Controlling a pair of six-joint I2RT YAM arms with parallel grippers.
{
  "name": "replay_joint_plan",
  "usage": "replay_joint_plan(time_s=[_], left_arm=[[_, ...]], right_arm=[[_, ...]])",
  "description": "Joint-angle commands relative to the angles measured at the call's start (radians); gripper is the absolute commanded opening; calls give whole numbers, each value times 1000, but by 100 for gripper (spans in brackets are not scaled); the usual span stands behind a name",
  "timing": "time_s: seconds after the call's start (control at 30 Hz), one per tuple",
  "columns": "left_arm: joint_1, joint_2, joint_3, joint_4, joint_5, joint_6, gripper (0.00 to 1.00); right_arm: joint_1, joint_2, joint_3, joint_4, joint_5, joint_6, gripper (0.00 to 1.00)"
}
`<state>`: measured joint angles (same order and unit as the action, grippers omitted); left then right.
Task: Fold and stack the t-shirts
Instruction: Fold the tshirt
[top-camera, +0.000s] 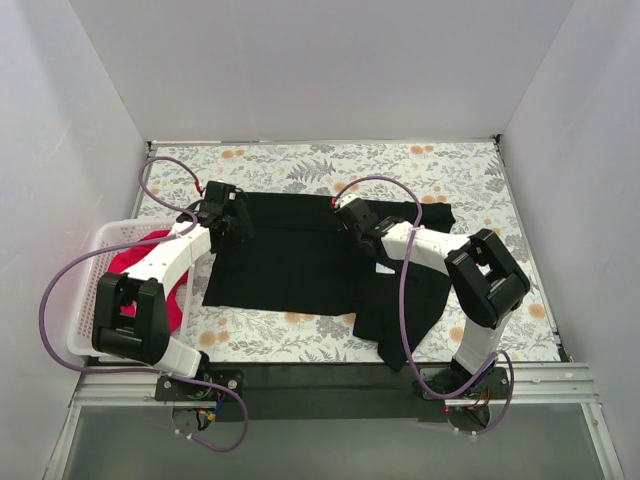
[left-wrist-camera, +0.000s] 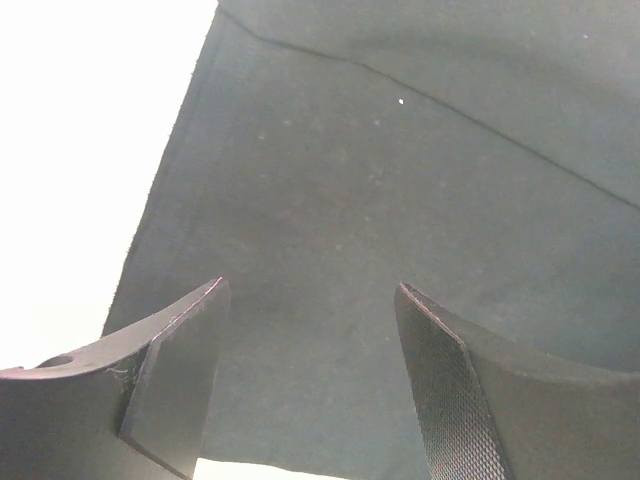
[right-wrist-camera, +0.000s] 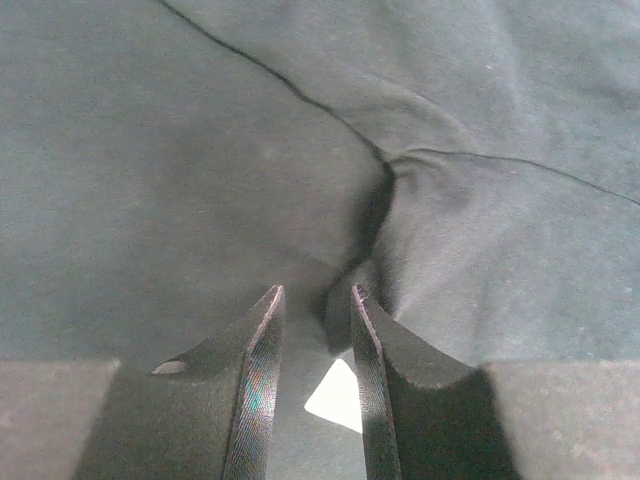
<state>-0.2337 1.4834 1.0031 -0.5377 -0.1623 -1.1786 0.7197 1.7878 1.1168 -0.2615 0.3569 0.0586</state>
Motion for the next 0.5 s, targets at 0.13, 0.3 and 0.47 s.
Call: replay_joint_plan(time_s=[0.13, 0.3, 0.47], left_arm=[[4, -29, 0, 24, -54, 22, 66], [5, -18, 0, 22, -46, 23, 65], [4, -15, 0, 24, -42, 25, 65]], right_arm=[[-9, 33, 51, -16, 123, -20, 40], [-20, 36, 49, -28, 134, -25, 39], [-32, 35, 37, -31, 148, -26, 40]])
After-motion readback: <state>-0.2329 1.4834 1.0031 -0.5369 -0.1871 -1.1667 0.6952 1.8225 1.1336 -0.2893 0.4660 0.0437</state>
